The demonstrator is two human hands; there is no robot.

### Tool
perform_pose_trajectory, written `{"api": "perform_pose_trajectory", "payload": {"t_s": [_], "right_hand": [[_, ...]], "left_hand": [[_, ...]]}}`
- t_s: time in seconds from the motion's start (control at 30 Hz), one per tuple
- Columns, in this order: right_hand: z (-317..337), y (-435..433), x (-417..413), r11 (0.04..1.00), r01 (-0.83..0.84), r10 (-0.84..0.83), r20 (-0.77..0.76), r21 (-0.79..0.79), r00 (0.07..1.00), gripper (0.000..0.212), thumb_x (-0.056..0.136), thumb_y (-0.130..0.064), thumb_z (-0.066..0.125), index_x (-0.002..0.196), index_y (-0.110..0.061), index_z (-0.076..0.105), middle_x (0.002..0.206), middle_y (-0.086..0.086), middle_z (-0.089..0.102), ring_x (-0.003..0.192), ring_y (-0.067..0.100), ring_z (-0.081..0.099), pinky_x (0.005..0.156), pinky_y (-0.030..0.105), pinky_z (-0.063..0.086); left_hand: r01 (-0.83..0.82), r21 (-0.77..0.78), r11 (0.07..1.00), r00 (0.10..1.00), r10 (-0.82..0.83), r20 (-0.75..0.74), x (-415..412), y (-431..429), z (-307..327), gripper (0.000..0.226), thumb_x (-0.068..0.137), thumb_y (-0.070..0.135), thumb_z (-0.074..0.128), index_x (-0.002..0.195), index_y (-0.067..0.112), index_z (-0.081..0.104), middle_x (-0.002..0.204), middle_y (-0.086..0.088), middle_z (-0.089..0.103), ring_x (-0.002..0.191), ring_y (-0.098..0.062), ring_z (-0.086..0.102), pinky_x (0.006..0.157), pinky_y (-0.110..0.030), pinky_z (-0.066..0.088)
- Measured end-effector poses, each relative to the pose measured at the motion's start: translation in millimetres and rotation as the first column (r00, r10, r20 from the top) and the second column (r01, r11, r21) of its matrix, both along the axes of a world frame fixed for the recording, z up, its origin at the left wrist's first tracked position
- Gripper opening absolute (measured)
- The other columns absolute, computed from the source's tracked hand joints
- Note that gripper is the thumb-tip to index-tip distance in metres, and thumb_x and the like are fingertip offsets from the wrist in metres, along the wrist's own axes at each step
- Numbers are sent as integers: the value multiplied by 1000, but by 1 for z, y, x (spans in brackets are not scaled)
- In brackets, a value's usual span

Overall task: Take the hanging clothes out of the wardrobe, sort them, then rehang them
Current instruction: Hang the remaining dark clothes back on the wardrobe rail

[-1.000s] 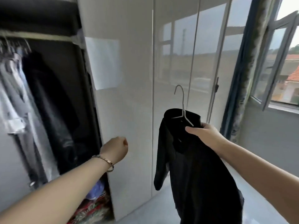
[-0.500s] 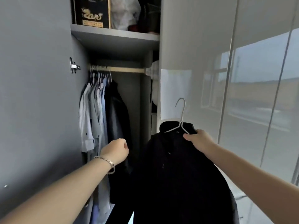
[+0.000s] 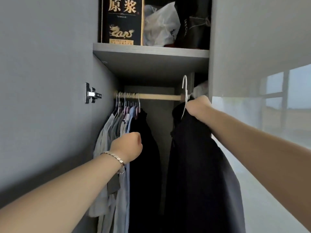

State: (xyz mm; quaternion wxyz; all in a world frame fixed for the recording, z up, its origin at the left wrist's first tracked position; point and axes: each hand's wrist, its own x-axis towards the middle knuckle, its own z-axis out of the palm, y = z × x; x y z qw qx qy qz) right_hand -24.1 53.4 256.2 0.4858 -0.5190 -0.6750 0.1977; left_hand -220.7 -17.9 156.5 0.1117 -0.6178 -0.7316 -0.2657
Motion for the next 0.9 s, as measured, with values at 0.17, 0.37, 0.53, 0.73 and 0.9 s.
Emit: {"api": "perform_pose_trajectory", "payload": {"t_s": [0.17,0.37,0.53,0.73,0.9], "right_hand": [[10,59,-51,987,35,-30,-35,155,999,28,92,-18,50,117,-3,54,116,13,61,105,30,59,79,31,43],[21,140,-110,980,-81,86,-18,180,996,26,95,-24,50,110,-4,55,99,12,60,98,32,59,73,28,40],[11,191,-161,982,-175,176,0,68,984,30,98,-23,45,116,-3,57,119,18,60,113,34,56,85,30,44],[-38,227,-206,989,-133,139,100,-63,985,33,96,-19,47,116,6,58,123,24,58,116,35,55,89,31,45],[-51,219,-209,990,-138,137,322,-21,937,57,90,-25,52,140,-14,26,130,16,50,118,30,53,96,35,45]], "left_hand": [[-50,139,989,998,56,-41,-19,41,38,23,94,18,43,110,15,59,115,-6,62,102,-26,58,84,-34,47],[-155,278,948,984,172,-40,-54,90,65,16,92,18,43,97,20,58,92,4,63,77,-17,51,52,-23,30],[-155,282,947,986,164,-9,-77,121,64,14,92,19,44,96,17,58,92,1,64,79,-20,53,63,-27,37],[-92,292,952,993,111,-50,-98,154,61,20,92,18,44,104,16,60,112,0,59,103,-21,56,82,-31,46],[-120,137,983,976,142,-162,-93,187,54,34,92,34,43,108,11,63,125,-7,52,119,-27,45,98,-37,39]]}}
